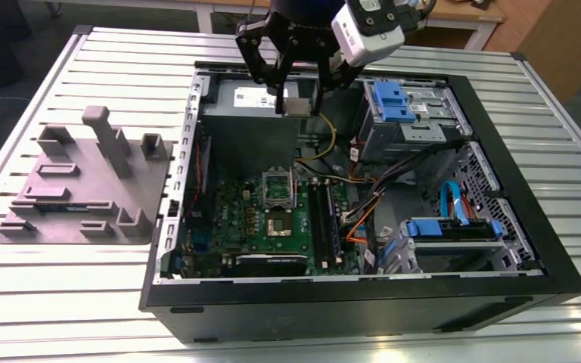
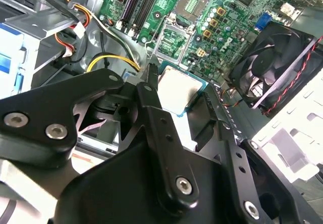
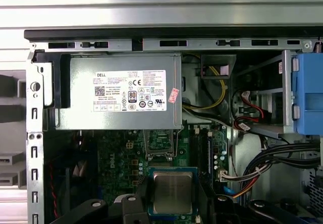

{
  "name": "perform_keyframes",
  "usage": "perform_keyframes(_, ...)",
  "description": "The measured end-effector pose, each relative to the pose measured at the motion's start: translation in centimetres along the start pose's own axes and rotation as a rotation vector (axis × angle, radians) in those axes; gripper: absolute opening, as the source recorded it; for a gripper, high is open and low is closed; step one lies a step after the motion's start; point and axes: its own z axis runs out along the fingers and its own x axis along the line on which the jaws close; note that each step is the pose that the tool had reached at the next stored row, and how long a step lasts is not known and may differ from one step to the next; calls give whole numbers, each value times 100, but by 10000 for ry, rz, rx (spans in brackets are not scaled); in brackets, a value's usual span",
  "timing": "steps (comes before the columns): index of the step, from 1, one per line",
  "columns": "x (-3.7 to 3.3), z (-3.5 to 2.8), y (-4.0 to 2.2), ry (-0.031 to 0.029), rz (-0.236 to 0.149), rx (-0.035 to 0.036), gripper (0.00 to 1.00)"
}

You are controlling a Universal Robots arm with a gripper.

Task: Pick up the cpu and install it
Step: 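Place the cpu into insertion slot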

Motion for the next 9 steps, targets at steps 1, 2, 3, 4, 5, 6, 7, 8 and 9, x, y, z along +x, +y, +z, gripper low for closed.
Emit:
perform_keyframes(1, 0, 3, -3, 0, -1, -2, 47)
perform_keyframes(2, -1, 5, -11, 0, -2, 0, 47)
perform_keyframes(3, -1, 7, -26, 1, -1, 1, 47)
perform_keyframes(4, -1, 10, -42, 0, 0, 0, 47)
perform_keyframes(5, -2, 16, -52, 0, 0, -1, 47)
perform_keyframes(6, -2, 25, -57, -1, 0, -3, 47)
perform_keyframes(7, -1, 36, -60, 0, 1, 0, 47)
perform_keyframes(8, -1, 50, -61, 1, 2, 0, 47)
perform_keyframes(9, -2, 69, -61, 1, 2, -1, 47)
